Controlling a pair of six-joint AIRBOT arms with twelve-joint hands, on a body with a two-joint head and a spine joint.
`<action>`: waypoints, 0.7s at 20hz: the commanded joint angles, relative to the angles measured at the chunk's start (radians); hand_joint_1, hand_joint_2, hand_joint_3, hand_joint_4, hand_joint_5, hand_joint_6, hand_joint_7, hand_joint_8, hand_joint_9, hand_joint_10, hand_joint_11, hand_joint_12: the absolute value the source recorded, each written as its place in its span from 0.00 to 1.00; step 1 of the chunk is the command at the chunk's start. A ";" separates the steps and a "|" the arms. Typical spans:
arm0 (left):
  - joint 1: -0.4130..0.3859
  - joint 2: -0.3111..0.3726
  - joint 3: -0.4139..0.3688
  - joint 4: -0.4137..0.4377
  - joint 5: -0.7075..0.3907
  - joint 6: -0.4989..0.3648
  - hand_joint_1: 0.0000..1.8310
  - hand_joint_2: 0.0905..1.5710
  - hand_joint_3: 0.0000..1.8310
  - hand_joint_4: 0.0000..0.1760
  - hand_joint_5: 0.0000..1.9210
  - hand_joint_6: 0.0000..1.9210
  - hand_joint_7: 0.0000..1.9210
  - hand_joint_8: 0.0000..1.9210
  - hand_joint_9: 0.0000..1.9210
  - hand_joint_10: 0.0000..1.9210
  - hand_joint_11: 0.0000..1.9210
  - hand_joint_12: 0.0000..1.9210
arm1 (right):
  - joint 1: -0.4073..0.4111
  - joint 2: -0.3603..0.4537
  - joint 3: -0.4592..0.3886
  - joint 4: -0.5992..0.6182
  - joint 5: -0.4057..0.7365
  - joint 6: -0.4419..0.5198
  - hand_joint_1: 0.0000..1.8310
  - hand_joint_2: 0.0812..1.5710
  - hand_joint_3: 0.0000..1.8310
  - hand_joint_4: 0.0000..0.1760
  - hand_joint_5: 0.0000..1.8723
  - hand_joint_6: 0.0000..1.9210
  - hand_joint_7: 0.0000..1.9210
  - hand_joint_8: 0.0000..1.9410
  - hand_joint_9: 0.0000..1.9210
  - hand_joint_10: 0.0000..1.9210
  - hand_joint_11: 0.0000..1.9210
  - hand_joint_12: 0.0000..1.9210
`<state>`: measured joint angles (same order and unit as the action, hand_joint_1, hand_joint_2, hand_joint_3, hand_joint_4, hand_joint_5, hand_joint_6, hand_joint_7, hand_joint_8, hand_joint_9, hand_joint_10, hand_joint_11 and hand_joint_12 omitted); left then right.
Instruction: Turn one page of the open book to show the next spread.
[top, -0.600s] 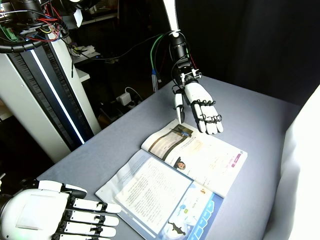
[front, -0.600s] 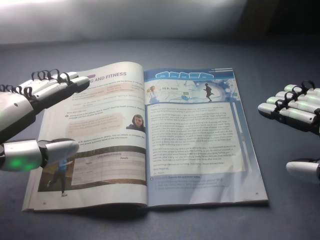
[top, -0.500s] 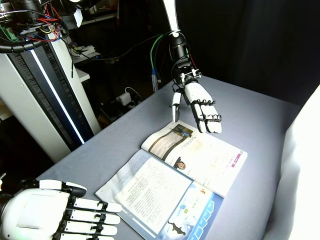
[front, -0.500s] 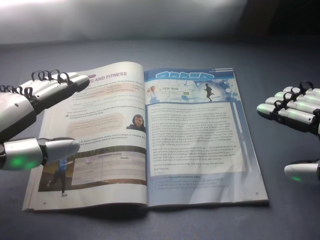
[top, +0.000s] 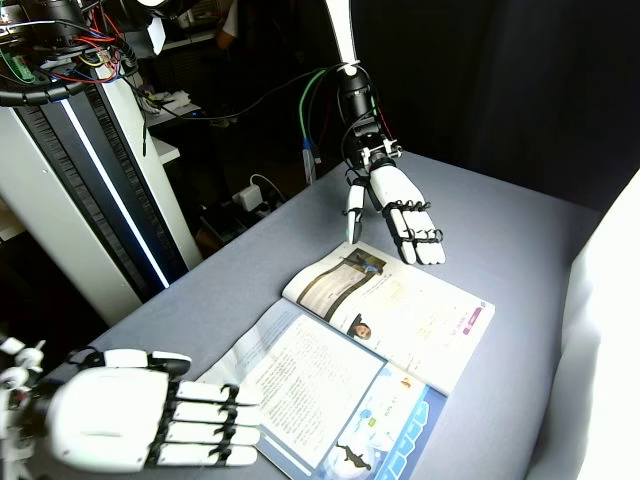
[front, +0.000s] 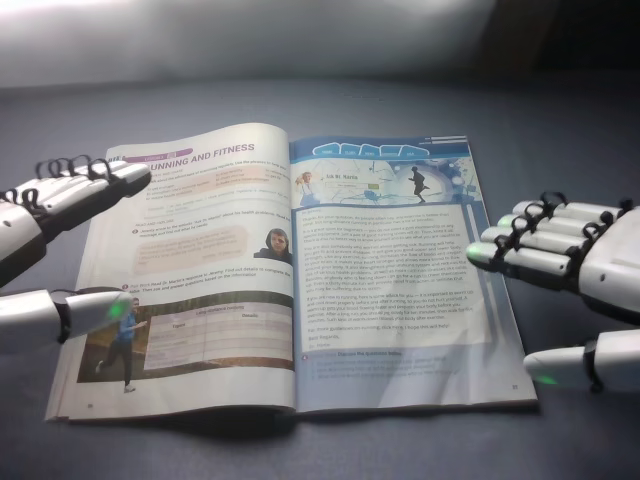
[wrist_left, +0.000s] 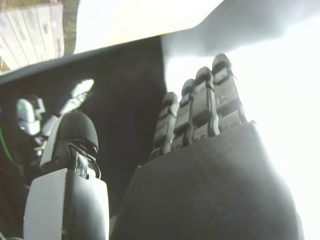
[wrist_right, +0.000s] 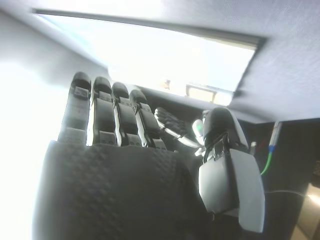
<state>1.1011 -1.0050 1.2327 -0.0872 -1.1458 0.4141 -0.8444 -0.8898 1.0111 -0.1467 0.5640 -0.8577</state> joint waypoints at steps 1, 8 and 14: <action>0.000 0.011 -0.004 -0.018 -0.132 -0.005 0.27 0.77 0.00 0.28 0.03 0.00 0.00 0.00 0.00 0.00 0.00 0.09 | 0.017 -0.005 0.010 -0.001 0.071 0.015 0.03 0.79 0.01 0.00 0.00 0.00 0.00 0.00 0.00 0.00 0.00 0.00; 0.062 0.018 -0.021 -0.070 -0.167 -0.004 0.25 0.78 0.00 0.39 0.04 0.00 0.01 0.00 0.00 0.00 0.00 0.30 | 0.052 -0.104 0.078 -0.110 -0.041 0.091 0.00 0.78 0.00 0.00 0.00 0.00 0.00 0.00 0.00 0.00 0.00 0.00; 0.097 0.015 -0.032 -0.086 -0.167 -0.005 0.23 0.79 0.00 0.31 0.02 0.00 0.00 0.00 0.00 0.00 0.00 0.09 | 0.092 -0.187 0.125 -0.178 -0.053 0.138 0.00 0.76 0.00 0.00 0.00 0.00 0.00 0.00 0.00 0.00 0.00 0.00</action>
<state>1.1992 -0.9936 1.2007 -0.1566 -1.1995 0.4137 -0.7563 -1.0756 1.1393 -0.3264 0.4423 -0.7280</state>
